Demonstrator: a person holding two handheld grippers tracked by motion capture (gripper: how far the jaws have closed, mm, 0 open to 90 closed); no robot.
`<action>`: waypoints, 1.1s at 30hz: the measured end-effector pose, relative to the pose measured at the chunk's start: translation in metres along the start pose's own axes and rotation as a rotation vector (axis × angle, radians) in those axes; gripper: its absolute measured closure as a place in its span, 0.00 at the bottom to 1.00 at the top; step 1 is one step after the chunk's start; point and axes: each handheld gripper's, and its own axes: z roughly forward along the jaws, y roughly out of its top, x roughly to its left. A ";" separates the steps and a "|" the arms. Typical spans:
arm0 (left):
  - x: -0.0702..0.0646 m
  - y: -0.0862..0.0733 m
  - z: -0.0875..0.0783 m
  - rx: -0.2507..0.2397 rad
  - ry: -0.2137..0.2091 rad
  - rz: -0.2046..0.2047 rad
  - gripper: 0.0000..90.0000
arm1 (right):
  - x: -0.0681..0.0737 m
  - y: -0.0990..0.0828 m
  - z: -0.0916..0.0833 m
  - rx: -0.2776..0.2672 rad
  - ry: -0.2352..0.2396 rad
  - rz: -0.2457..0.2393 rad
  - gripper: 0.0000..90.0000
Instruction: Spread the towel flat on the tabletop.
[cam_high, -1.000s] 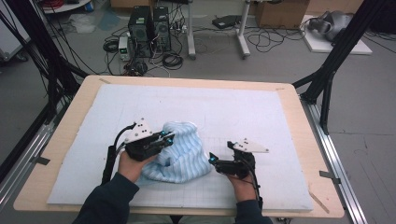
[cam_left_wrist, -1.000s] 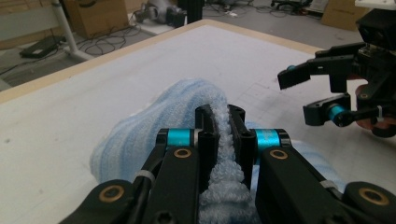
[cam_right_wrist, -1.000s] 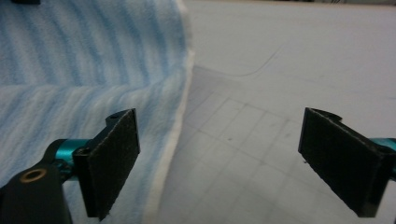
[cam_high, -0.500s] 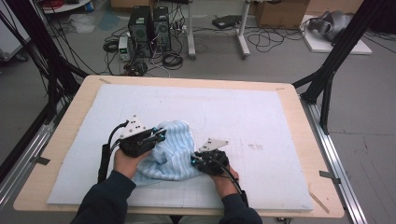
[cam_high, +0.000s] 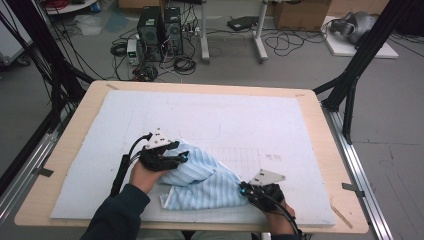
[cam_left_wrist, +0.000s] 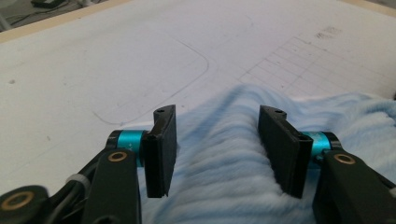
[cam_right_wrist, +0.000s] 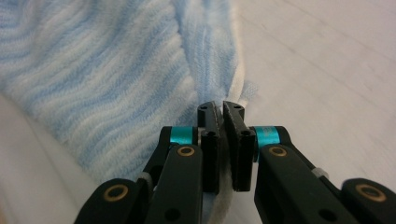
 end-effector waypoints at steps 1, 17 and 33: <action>0.002 0.001 -0.002 -0.004 0.004 -0.010 0.46 | 0.000 -0.003 -0.005 0.009 -0.008 0.004 0.95; 0.023 0.000 -0.030 -0.033 0.053 -0.055 0.45 | -0.014 0.085 0.034 -0.171 0.050 0.058 0.46; 0.034 -0.015 -0.035 -0.055 0.070 -0.117 0.46 | 0.006 0.098 0.082 0.033 0.131 -0.105 0.94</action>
